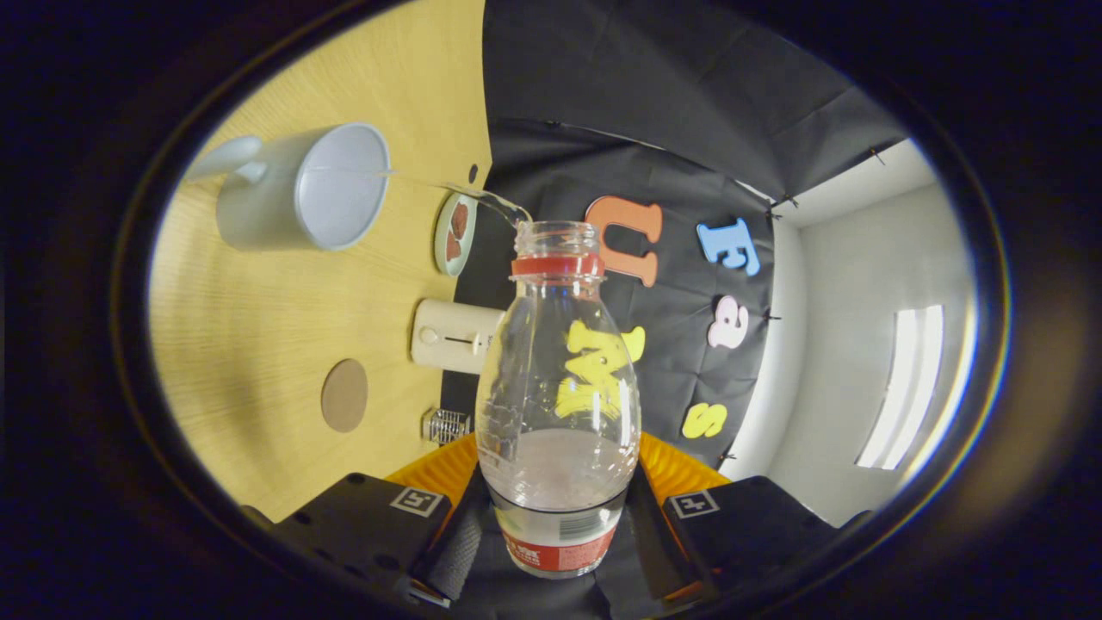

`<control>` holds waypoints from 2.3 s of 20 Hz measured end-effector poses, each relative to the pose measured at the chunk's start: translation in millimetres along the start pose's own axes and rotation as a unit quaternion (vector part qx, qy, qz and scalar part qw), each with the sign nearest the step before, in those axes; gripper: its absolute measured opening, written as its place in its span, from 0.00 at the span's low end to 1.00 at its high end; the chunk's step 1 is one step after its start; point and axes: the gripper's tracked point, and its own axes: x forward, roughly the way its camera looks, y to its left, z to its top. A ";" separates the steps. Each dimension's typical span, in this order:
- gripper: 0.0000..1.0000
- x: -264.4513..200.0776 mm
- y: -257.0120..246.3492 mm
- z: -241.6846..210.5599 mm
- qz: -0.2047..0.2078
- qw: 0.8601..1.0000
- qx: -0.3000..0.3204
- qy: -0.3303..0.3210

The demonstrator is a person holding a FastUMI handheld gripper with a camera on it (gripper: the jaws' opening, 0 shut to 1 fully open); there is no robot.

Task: Take the bottle from table, then pour the juice into the cup, finally place the bottle on the coaster

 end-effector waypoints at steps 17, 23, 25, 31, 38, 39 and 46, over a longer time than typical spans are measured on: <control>0.80 1.1 -9.5 -10.1 -0.014 0.999 -0.036 0.001; 0.80 3.0 -10.0 -10.3 -0.012 0.999 -0.049 0.000; 0.80 2.5 -10.8 -11.2 -0.012 0.999 -0.053 0.000; 0.80 3.1 -15.1 -10.0 -0.014 0.998 -0.065 -0.002; 0.80 2.2 -18.3 -10.4 -0.016 0.996 -0.083 0.000; 0.80 3.1 -19.2 -10.1 -0.016 0.996 -0.087 0.001; 0.80 3.6 -22.7 -5.9 -0.019 0.994 -0.108 -0.004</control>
